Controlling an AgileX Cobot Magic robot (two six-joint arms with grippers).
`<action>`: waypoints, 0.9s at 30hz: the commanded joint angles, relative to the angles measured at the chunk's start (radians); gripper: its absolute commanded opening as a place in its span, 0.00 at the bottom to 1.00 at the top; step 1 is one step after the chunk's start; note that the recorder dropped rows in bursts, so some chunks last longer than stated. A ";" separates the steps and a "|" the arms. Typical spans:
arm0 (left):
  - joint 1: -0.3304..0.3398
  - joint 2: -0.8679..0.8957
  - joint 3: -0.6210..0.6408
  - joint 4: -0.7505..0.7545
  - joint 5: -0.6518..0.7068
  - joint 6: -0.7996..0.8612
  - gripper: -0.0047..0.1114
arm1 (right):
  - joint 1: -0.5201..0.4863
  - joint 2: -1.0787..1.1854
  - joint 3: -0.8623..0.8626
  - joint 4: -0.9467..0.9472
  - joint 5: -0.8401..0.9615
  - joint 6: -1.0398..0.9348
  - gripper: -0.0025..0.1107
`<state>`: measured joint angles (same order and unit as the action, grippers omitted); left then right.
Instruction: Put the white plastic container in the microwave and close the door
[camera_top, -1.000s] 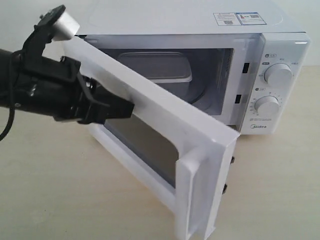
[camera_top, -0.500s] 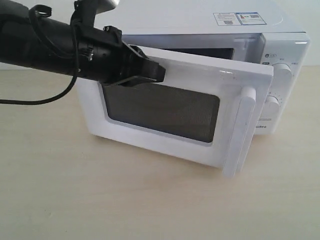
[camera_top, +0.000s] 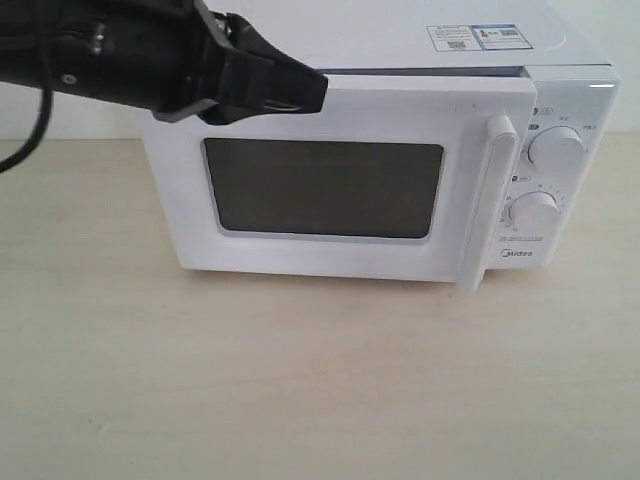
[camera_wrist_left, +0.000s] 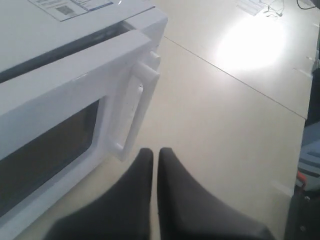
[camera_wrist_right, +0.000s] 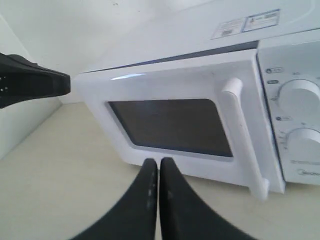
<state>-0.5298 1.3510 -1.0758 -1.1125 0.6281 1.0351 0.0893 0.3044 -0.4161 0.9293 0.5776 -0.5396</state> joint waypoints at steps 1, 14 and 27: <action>-0.005 -0.101 -0.004 0.172 0.037 -0.179 0.08 | 0.001 0.069 -0.032 0.121 -0.013 -0.149 0.03; -0.005 -0.344 0.038 0.305 0.057 -0.334 0.08 | 0.002 0.368 -0.260 0.410 0.055 -0.244 0.03; -0.005 -0.419 0.047 0.301 0.103 -0.355 0.08 | 0.003 0.405 -0.260 0.384 0.109 -0.322 0.03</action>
<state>-0.5316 0.9378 -1.0331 -0.8085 0.7277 0.6922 0.0908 0.7078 -0.6769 1.3280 0.6744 -0.8560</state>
